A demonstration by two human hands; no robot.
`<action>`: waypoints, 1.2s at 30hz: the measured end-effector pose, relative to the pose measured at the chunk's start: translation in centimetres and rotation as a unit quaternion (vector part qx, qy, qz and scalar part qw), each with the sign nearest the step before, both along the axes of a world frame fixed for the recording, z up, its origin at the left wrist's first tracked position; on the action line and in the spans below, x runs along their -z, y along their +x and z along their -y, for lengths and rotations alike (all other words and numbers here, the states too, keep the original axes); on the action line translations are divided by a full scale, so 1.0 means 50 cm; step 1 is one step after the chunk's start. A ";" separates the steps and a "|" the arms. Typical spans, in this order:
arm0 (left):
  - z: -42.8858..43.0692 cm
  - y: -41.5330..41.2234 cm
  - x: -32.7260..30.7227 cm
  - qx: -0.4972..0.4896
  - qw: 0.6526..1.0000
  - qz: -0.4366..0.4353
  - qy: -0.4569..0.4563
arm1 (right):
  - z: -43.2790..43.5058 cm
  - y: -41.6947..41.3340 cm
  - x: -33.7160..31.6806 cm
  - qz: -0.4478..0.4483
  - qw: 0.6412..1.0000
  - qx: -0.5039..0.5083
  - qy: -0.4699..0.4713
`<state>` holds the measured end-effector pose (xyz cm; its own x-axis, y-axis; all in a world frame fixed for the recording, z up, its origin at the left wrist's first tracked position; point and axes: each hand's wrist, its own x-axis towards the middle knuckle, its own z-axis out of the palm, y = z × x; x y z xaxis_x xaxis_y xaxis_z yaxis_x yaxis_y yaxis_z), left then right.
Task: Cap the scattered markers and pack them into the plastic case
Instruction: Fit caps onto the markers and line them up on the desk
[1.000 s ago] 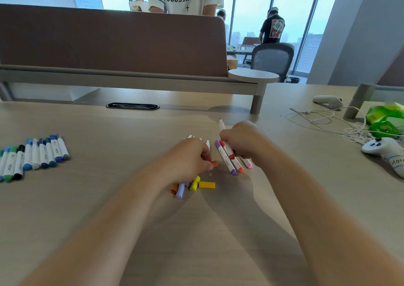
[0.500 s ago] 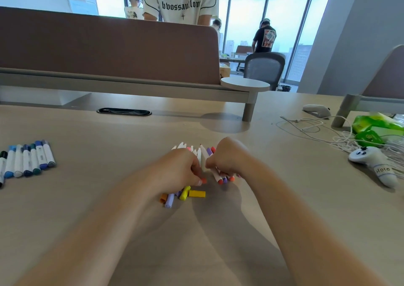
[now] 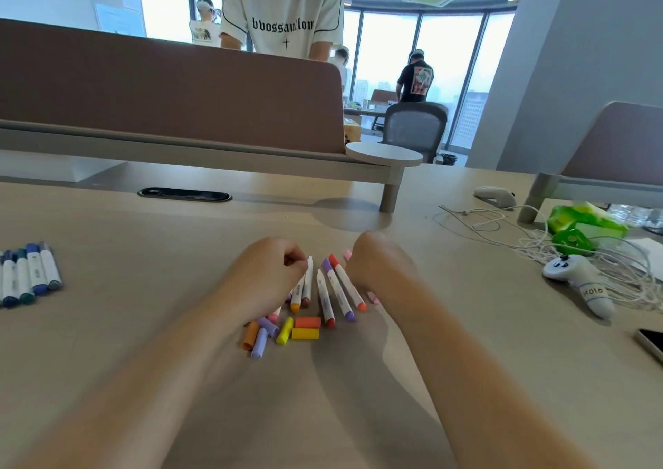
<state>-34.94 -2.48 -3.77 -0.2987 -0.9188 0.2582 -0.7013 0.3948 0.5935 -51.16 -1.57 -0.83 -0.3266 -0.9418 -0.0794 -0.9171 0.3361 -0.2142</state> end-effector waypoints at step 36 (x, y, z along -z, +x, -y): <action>0.004 0.021 -0.014 -0.047 0.967 -0.233 0.095 | -0.015 0.081 0.007 0.079 0.955 -0.262 -0.112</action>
